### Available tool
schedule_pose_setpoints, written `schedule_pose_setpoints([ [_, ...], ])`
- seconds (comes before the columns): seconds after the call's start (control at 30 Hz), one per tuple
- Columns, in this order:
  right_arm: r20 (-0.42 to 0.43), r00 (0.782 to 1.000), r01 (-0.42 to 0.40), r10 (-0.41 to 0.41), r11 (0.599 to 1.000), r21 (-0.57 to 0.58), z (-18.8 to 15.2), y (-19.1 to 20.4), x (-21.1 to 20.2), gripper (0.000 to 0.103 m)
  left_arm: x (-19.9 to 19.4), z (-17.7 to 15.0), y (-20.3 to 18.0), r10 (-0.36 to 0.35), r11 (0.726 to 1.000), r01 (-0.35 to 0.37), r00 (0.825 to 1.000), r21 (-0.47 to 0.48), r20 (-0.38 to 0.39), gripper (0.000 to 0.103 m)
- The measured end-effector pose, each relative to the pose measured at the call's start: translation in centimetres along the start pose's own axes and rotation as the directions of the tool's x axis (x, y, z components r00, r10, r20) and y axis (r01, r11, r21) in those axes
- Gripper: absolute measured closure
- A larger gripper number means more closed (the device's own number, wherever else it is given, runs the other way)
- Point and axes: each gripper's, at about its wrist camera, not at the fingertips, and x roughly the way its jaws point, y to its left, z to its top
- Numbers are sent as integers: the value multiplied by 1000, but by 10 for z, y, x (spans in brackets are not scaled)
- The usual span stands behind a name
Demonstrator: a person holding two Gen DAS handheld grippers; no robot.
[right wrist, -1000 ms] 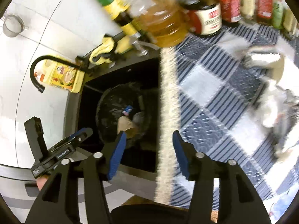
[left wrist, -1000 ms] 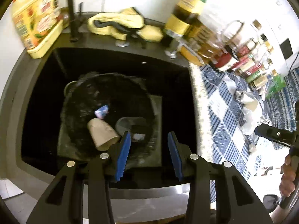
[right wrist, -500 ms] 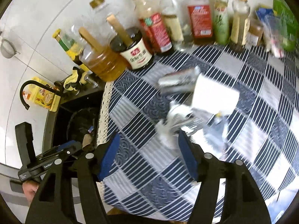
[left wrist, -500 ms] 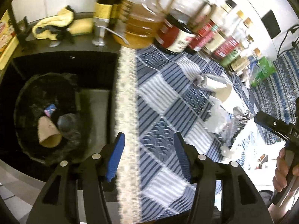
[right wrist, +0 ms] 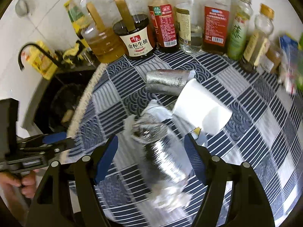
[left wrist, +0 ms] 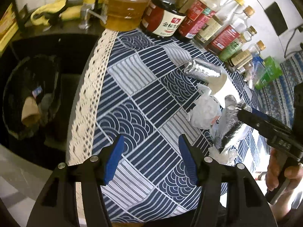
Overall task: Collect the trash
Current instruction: 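Grasp the foil-wrapped bundle with the right gripper while the left gripper approaches the white tissue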
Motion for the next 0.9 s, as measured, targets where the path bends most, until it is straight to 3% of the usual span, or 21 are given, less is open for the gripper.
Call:
schedule_pose_setpoints([
  [0.13,-12,1000,-18,18,999,-49,4,2,8,32,2,-11,1,4,999,-4,1000,-48,6,45],
  [0.23,-27,998,-60,58,996,-72,4,7,10,42,5,-17,2,17,998,-17,1000,-61,-3,45],
  [0.33,-46,998,-51,47,995,-84,3,8,15,49,7,-20,1,24,998,-24,1000,-60,-11,45],
  [0.7,-30,999,-44,43,998,-34,-2,6,15,48,5,-11,-11,17,1000,-17,1000,8,-13,45],
  [0.9,-8,1000,-19,19,1000,-20,-4,9,9,55,7,-6,-10,9,999,-7,1000,40,-29,45],
])
